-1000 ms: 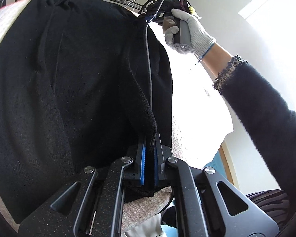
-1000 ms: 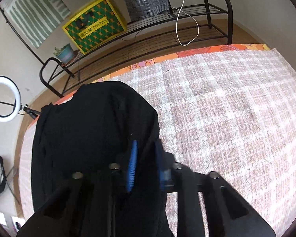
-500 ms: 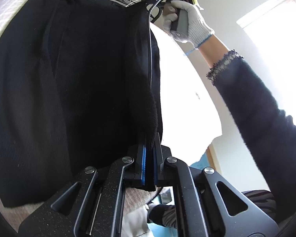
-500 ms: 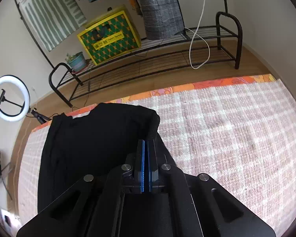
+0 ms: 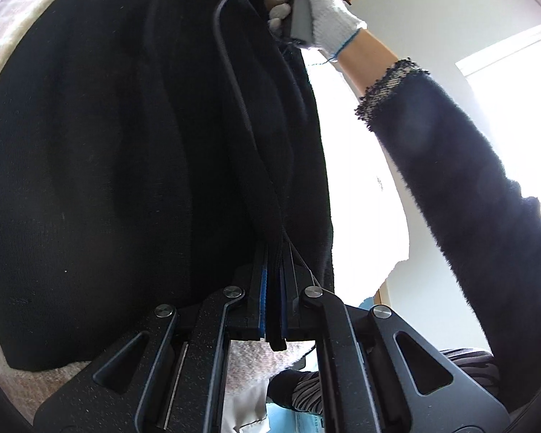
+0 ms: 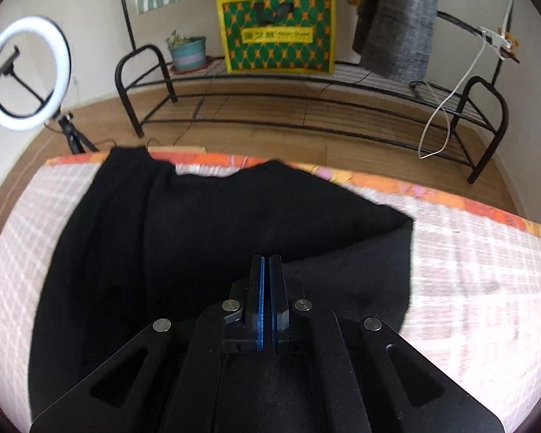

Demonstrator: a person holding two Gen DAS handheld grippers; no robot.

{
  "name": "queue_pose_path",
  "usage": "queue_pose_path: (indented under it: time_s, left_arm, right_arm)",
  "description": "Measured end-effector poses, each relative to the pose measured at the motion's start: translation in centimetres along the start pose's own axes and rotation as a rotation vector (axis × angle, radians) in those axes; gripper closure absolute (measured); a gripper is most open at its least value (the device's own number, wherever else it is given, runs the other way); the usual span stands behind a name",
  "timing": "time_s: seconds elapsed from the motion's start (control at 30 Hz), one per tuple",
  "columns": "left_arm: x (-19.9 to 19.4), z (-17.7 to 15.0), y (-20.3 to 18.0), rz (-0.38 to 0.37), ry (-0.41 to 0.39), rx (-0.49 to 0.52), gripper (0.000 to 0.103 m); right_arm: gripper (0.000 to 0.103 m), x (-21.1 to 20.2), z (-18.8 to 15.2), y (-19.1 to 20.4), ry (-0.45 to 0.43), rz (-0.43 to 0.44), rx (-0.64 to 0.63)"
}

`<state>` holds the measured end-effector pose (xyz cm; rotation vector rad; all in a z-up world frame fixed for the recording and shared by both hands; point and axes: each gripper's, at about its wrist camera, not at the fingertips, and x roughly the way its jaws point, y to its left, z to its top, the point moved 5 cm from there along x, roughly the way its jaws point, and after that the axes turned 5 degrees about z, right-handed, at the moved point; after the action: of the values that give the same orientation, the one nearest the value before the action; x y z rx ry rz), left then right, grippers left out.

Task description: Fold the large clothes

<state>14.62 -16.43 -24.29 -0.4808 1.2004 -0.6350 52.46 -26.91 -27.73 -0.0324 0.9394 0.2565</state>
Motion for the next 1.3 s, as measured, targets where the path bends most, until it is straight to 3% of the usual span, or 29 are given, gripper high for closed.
queue_pose_path:
  time_s: [0.1,0.27,0.4,0.57,0.73,0.87,1.13,1.17,1.3]
  left_arm:
    - [0.0,-0.2,0.1,0.01,0.004,0.002,0.1]
    - [1.5,0.5,-1.7,0.045,0.003,0.02,0.1]
    - [1.4,0.3,-3.1,0.059,0.009,0.037,0.1]
    - [1.0,0.0,-4.4,0.12,0.009,0.094,0.1]
    - [-0.8,0.1,-6.2,0.186,-0.055,0.166,0.1]
    - [-1.6,-0.1,-8.6,0.188,-0.106,0.235,0.1]
    - [0.8,-2.0,-12.0,0.139,-0.053,0.308,0.1]
    - [1.4,-2.1,-12.4,0.138,-0.037,0.329,0.098]
    - [3.8,-2.8,-14.0,0.14,-0.011,0.394,0.068]
  right_arm:
    - [0.102,1.8,-1.0,0.2,0.029,-0.019,-0.021]
    - [0.101,0.5,-0.6,-0.3,-0.003,0.021,0.021]
    - [0.094,-4.1,-0.1,-0.9,-0.072,0.085,0.095]
    - [0.094,-12.6,-1.1,-0.5,-0.152,0.151,0.131]
    - [0.093,-21.4,-4.4,0.8,-0.203,0.184,0.151]
    - [0.092,-27.3,-8.3,1.4,-0.234,0.218,0.165]
    - [0.08,-35.4,-17.8,1.1,-0.274,0.216,0.243]
    - [0.079,-35.6,-18.4,0.9,-0.277,0.211,0.26]
    - [0.079,-35.6,-21.2,0.2,-0.278,0.218,0.322]
